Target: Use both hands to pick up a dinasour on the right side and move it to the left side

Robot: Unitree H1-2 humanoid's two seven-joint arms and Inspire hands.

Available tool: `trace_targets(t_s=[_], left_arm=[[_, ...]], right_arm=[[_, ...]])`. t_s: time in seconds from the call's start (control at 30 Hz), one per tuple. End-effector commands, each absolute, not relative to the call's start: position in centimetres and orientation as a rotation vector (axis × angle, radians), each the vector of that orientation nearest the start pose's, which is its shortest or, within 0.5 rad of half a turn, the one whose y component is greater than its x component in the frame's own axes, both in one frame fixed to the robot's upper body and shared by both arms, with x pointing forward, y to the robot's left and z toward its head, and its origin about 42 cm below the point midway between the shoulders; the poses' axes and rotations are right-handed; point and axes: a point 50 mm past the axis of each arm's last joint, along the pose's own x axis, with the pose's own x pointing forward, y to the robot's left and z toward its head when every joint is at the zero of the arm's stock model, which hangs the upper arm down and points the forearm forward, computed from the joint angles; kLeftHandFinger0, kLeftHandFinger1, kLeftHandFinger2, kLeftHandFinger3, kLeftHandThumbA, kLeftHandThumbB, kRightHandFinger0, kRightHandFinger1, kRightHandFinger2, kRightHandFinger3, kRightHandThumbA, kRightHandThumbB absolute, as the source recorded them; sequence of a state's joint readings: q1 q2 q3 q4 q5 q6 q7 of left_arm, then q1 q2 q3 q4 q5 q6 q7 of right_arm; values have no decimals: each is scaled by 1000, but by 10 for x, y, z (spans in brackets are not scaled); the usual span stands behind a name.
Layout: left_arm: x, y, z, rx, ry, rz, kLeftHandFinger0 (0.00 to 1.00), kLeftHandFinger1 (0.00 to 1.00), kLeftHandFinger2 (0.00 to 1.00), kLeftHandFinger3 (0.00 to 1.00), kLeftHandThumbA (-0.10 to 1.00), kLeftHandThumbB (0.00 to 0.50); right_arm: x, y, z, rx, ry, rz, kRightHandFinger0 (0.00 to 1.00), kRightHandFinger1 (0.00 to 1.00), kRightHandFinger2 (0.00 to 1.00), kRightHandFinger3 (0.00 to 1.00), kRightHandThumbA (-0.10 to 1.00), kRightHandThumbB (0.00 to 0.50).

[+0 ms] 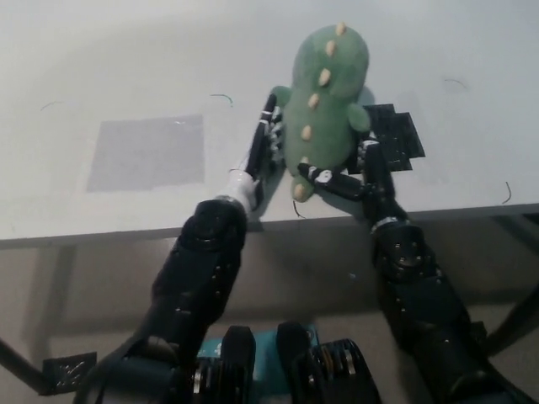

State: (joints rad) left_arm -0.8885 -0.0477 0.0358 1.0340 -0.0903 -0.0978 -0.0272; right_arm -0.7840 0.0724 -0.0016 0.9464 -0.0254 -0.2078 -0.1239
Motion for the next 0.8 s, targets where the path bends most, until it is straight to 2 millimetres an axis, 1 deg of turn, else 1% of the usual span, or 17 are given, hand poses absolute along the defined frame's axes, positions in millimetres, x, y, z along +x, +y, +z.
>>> trace_targets(t_s=[0.0, 0.03, 0.1, 0.13, 0.2, 0.23, 0.33, 0.37, 0.43, 0.47, 0.5, 0.53, 0.6, 0.63, 0.7, 0.73, 0.77], left_arm=[[512, 95, 174, -10, 130, -256, 1000, 1000, 1000, 1000, 1000, 316], [513, 94, 178, -4, 123, -258, 1000, 1000, 1000, 1000, 1000, 326], [513, 96, 180, -1, 111, -254, 1000, 1000, 1000, 1000, 1000, 318], [511, 107, 183, 8, 79, -240, 1000, 1000, 1000, 1000, 1000, 304], [509, 111, 185, 17, 71, -234, 1000, 1000, 1000, 1000, 1000, 303], [507, 119, 189, 36, 56, -220, 1000, 1000, 1000, 1000, 1000, 316], [501, 130, 194, 41, 25, -186, 1000, 1000, 1000, 1000, 1000, 298], [499, 132, 195, 35, 27, -176, 1000, 1000, 1000, 1000, 1000, 328], [493, 139, 198, 15, 16, -159, 1000, 1000, 1000, 1000, 1000, 347], [490, 144, 198, -5, 1, -148, 1000, 1000, 1000, 1000, 1000, 344], [487, 147, 196, -16, -5, -141, 1000, 1000, 1000, 1000, 1000, 307], [485, 152, 196, -26, -17, -130, 1000, 1000, 1000, 1000, 1000, 295], [481, 156, 198, -24, -13, -125, 1000, 1000, 1000, 1000, 1000, 306], [472, 167, 200, -14, -10, -100, 1000, 1000, 1000, 1000, 1000, 336], [467, 173, 203, 1, -8, -80, 1000, 1000, 1000, 1000, 1000, 360], [465, 175, 203, 1, -9, -79, 1000, 1000, 1000, 1000, 1000, 374], [457, 184, 204, 12, -15, -56, 1000, 1000, 1000, 1000, 1000, 379]], right_arm=[[491, -36, 173, -23, -24, 311, 1000, 1000, 1000, 1000, 1000, 32], [492, -37, 177, -12, -29, 308, 1000, 1000, 1000, 1000, 1000, 35], [493, -34, 180, -4, -32, 316, 1000, 1000, 1000, 1000, 1000, 28], [492, -27, 186, 0, -42, 343, 1000, 1000, 1000, 1000, 1000, 36], [492, -24, 189, 1, -40, 350, 1000, 1000, 1000, 1000, 1000, 39], [492, -18, 192, -13, -49, 361, 1000, 1000, 1000, 1000, 1000, 17], [490, -7, 199, 26, -57, 399, 1000, 1000, 1000, 1000, 1000, 12], [489, -5, 200, 11, -63, 404, 1000, 1000, 1000, 1000, 1000, 39], [488, 1, 202, -4, -96, 427, 1000, 1000, 1000, 1000, 1000, 41], [487, 5, 202, -33, -102, 444, 1000, 1000, 1000, 1000, 1000, 58], [486, 7, 202, -45, -95, 455, 1000, 1000, 1000, 1000, 1000, 77], [484, 11, 204, -58, -87, 469, 1000, 1000, 1000, 1000, 1000, 83], [482, 15, 207, -61, -95, 484, 1000, 1000, 1000, 1000, 1000, 64], [477, 25, 211, -49, -94, 507, 1000, 1000, 1000, 1000, 1000, 55], [476, 29, 213, -54, -95, 533, 1000, 1000, 1000, 1000, 1000, 63], [475, 31, 213, -55, -100, 540, 1000, 1000, 1000, 1000, 1000, 52], [472, 39, 213, -52, -108, 562, 1000, 1000, 1000, 1000, 1000, 73]])
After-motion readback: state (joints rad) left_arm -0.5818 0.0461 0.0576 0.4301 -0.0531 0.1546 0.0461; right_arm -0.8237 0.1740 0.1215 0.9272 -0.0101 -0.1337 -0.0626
